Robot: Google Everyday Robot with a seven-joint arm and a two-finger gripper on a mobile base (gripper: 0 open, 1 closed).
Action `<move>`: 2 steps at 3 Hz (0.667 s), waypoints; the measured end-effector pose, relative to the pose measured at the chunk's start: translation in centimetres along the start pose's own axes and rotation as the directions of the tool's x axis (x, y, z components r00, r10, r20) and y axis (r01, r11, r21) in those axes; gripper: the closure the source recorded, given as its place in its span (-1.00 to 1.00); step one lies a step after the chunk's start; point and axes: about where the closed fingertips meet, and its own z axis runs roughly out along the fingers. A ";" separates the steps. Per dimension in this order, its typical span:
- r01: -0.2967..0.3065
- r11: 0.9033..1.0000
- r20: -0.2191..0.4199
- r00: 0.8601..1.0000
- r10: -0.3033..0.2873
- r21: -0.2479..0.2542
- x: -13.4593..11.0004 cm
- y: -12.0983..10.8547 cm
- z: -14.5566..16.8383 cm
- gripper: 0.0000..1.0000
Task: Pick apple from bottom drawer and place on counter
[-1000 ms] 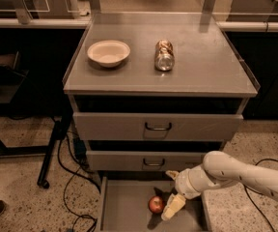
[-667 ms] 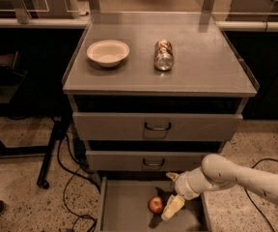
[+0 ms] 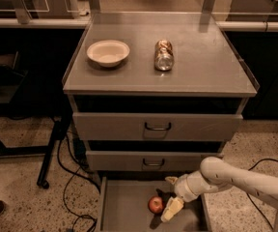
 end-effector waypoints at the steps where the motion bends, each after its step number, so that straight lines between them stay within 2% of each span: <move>1: -0.019 0.999 0.013 1.000 0.020 -0.049 2.3 0.8 3.4 -1.00; 2: 0.004 1.000 -0.060 0.998 -0.004 0.008 6.6 -1.7 6.4 -1.00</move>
Offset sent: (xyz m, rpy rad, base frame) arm -0.0039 -0.0027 -0.1112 -0.0951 -0.0220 0.0223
